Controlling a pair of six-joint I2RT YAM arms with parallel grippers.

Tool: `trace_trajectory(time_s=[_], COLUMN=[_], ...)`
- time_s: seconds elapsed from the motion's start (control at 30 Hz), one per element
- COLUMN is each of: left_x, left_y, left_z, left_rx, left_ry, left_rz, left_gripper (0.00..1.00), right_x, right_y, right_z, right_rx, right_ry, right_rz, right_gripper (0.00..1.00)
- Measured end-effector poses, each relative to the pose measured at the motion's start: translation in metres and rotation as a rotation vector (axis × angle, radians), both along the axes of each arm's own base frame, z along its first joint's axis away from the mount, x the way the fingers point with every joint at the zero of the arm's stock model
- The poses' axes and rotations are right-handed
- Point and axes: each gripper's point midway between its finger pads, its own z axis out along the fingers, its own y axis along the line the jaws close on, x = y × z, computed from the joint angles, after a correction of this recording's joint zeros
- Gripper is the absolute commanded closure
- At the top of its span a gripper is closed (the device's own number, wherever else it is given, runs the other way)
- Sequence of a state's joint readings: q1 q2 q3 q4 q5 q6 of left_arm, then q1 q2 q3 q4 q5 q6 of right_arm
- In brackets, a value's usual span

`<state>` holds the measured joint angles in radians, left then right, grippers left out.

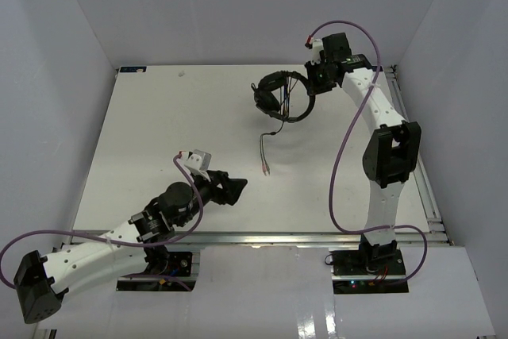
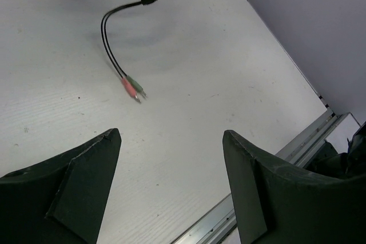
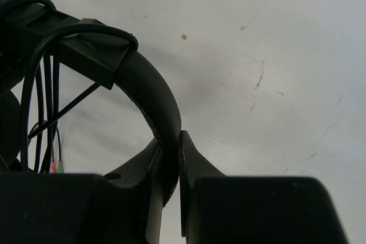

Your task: Wrap the headphones

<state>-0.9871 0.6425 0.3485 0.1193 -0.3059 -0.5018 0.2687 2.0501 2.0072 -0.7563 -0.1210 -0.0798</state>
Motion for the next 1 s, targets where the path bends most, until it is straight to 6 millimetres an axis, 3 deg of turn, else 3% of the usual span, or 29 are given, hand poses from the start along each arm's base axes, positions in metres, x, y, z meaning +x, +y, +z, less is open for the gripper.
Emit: trace_trajectory(time_s=[0.2, 0.5, 0.87, 0.93, 1.0], left_x=[-0.002, -0.003, -0.004, -0.005, -0.006], left_y=[0.007, 0.016, 0.018, 0.020, 0.022], left_z=[0.000, -0.003, -0.008, -0.008, -0.008], left_rx=[-0.016, -0.023, -0.028, -0.032, -0.039], left_ry=[0.022, 0.040, 0.062, 0.065, 0.066], left_rz=[0.021, 0.055, 0.065, 0.066, 0.068], left_gripper=[0.17, 0.17, 0.17, 0.18, 0.18], right_x=[0.015, 0.032, 0.014, 0.010, 0.003], right_y=[-0.009, -0.043, -0.048, -0.044, -0.041], right_z=[0.024, 0.055, 0.146, 0.145, 0.130], right_rx=[0.036, 0.097, 0.192, 0.204, 0.200], right_ry=[-0.048, -0.121, -0.324, -0.335, -0.317], right_rz=[-0.106, -0.217, -0.226, -0.208, -0.193], right_gripper=[0.92, 0.92, 0.92, 0.92, 0.92])
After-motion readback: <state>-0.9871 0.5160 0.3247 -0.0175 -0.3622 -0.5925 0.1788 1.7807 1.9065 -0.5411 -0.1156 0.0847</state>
